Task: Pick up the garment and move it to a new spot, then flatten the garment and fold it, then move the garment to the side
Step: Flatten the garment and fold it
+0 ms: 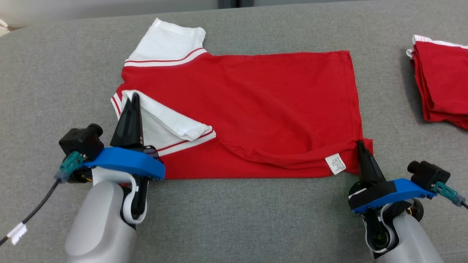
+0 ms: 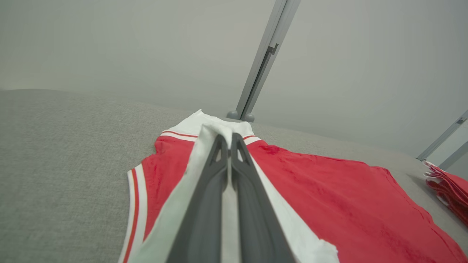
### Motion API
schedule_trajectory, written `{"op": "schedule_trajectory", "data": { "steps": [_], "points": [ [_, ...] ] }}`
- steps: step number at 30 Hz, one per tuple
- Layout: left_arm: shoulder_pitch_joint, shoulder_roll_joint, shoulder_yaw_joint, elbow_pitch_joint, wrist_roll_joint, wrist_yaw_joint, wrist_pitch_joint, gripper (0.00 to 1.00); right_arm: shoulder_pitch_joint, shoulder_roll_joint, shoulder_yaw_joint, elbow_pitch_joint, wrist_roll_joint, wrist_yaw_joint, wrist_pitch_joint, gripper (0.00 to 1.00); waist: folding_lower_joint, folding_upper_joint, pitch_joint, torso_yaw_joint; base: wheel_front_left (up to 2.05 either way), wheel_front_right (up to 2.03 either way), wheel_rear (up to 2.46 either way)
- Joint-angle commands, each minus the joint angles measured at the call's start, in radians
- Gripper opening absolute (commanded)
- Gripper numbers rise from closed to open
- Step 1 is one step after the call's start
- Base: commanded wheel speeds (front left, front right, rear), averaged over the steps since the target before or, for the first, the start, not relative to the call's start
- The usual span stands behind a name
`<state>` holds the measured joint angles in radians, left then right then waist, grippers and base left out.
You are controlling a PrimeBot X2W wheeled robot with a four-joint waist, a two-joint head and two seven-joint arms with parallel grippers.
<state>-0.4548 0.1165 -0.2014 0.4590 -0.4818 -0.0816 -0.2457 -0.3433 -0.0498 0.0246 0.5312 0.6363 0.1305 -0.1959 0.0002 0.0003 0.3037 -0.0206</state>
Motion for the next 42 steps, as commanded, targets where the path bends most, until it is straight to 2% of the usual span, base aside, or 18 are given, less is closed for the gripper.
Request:
{"op": "schedule_trajectory", "data": {
  "steps": [1, 8, 9, 10, 11, 12, 13, 23, 30, 35, 42],
  "points": [
    [-0.036, -0.003, 0.006, 0.019, 0.007, -0.007, -0.010, 0.00, -0.027, -0.002, 0.007, 0.010, 0.012, 0.000, -0.010, 0.00, -0.0002, -0.0003, 0.007, -0.003, 0.00, 0.00, 0.00],
    [-0.119, -0.015, 0.017, 0.093, 0.032, -0.017, -0.020, 0.00, -0.071, -0.002, 0.032, 0.049, 0.011, 0.000, -0.027, 0.00, -0.0002, -0.0003, 0.027, -0.015, 0.00, 0.00, 0.00],
    [-0.128, -0.016, 0.023, 0.101, 0.037, -0.017, -0.020, 0.00, -0.078, -0.002, 0.035, 0.053, 0.007, 0.000, -0.028, 0.05, -0.0002, -0.0003, 0.028, -0.017, 0.00, 0.00, 0.00],
    [-0.133, -0.016, 0.030, 0.105, 0.042, -0.016, -0.020, 0.00, -0.083, -0.001, 0.037, 0.056, 0.009, 0.000, -0.030, 0.35, -0.0002, -0.0003, 0.029, -0.019, 0.00, 0.00, 0.00],
    [-0.135, -0.019, 0.041, 0.104, 0.047, -0.016, -0.020, 0.16, -0.088, -0.001, 0.037, 0.058, 0.013, 0.000, -0.036, 0.81, -0.0002, -0.0003, 0.029, -0.020, 0.00, 0.00, 0.00],
    [-0.134, -0.022, 0.049, 0.100, 0.054, -0.017, -0.020, 0.77, -0.090, -0.002, 0.034, 0.059, 0.013, 0.000, -0.040, 1.00, -0.0002, -0.0003, 0.028, -0.021, 0.00, 0.00, 0.00],
    [-0.130, -0.025, 0.056, 0.095, 0.060, -0.018, -0.020, 1.00, -0.091, -0.002, 0.033, 0.059, 0.012, 0.000, -0.042, 1.00, -0.0002, -0.0003, 0.027, -0.021, 0.00, 0.00, 0.00],
    [-0.031, -0.045, 0.078, 0.028, 0.093, -0.041, -0.020, 1.00, -0.006, -0.002, -0.016, -0.053, -0.099, 0.000, -0.063, 1.00, -0.0002, -0.0003, -0.025, -0.005, 0.00, 0.00, 0.00],
    [0.107, 0.000, 0.098, -0.015, 0.069, -0.036, 0.000, 1.00, 0.091, -0.002, -0.054, -0.183, -0.254, 0.000, -0.016, 1.00, -0.0002, -0.0003, -0.080, 0.010, 0.00, 0.00, 0.00],
    [0.225, 0.029, 0.134, -0.068, 0.011, -0.018, 0.115, 1.00, 0.158, -0.001, -0.086, -0.270, -0.290, 0.000, 0.038, 1.00, -0.0002, -0.0003, -0.109, 0.021, 0.00, 0.00, 0.00],
    [0.326, 0.026, 0.149, -0.125, -0.086, 0.017, 0.340, 1.00, 0.210, -0.001, -0.096, -0.342, -0.299, 0.000, 0.087, 1.00, -0.0002, -0.0003, -0.111, 0.025, 0.00, 0.00, 0.00]
  ]
}}
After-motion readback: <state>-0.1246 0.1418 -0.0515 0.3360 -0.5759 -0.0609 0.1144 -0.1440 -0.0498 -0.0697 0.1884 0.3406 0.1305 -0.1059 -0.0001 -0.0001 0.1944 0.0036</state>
